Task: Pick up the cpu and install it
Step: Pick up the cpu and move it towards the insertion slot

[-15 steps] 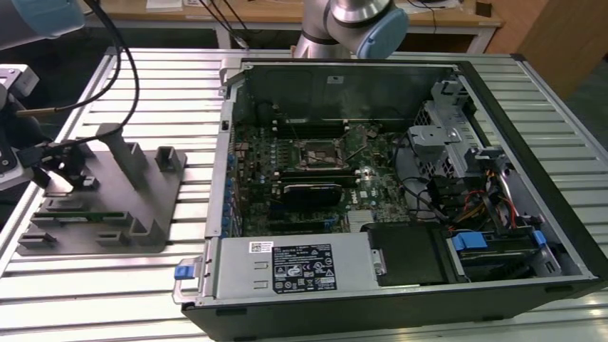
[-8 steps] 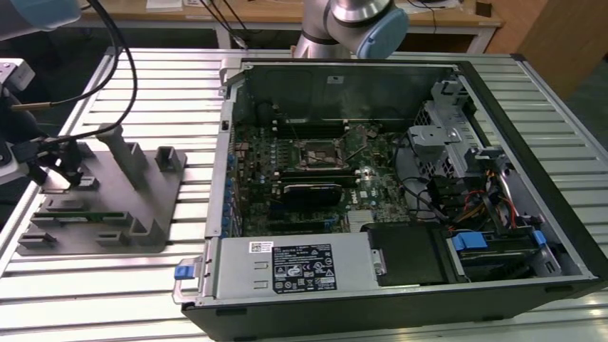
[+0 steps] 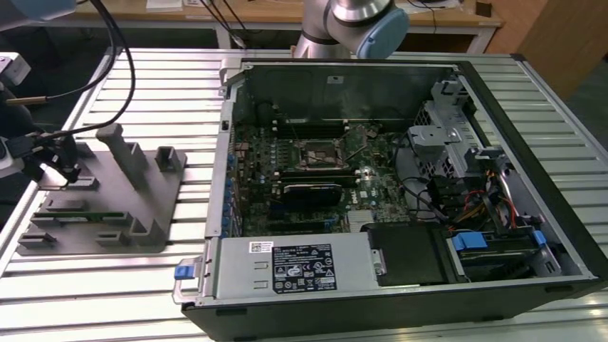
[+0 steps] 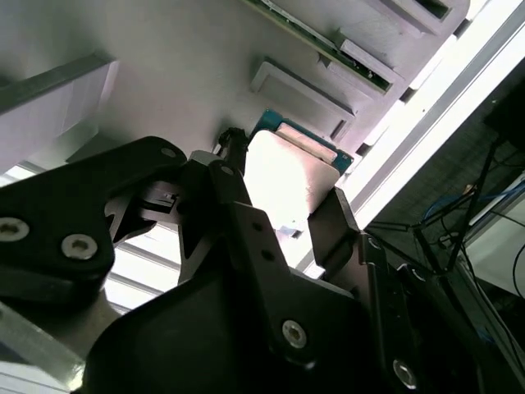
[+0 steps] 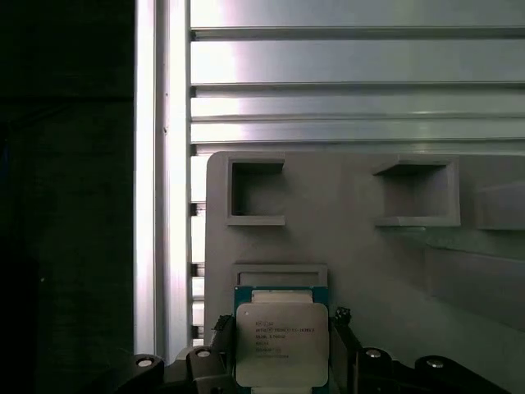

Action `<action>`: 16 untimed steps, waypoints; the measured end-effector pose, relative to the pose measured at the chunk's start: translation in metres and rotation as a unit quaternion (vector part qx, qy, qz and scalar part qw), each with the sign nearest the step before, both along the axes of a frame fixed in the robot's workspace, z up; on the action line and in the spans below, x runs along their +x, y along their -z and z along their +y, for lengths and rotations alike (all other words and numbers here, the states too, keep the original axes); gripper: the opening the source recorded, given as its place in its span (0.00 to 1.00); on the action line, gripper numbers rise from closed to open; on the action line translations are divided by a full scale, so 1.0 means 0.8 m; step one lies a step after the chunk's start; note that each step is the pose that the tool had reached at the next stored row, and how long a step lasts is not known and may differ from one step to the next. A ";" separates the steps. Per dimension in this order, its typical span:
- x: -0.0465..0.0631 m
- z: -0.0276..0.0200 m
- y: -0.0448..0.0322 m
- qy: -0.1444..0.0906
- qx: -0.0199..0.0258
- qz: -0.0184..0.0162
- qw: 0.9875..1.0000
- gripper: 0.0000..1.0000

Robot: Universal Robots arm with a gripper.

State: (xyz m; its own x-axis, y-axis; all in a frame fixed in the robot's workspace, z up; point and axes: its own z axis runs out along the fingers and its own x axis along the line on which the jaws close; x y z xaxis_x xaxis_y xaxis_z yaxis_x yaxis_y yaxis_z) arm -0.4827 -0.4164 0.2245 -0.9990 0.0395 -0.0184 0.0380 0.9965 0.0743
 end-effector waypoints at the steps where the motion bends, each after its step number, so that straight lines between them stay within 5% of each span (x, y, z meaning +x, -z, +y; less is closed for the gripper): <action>1: 0.000 0.0000 -0.0015 0.000 0.000 0.000 1.000 0.55; 16: 0.000 0.0000 -0.0242 0.000 0.002 0.000 1.000 0.55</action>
State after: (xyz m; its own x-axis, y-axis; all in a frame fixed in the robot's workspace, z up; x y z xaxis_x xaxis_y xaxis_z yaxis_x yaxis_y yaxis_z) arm -0.4827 -0.4164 0.2439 -0.9991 0.0396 -0.0183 0.0380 0.9962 0.0780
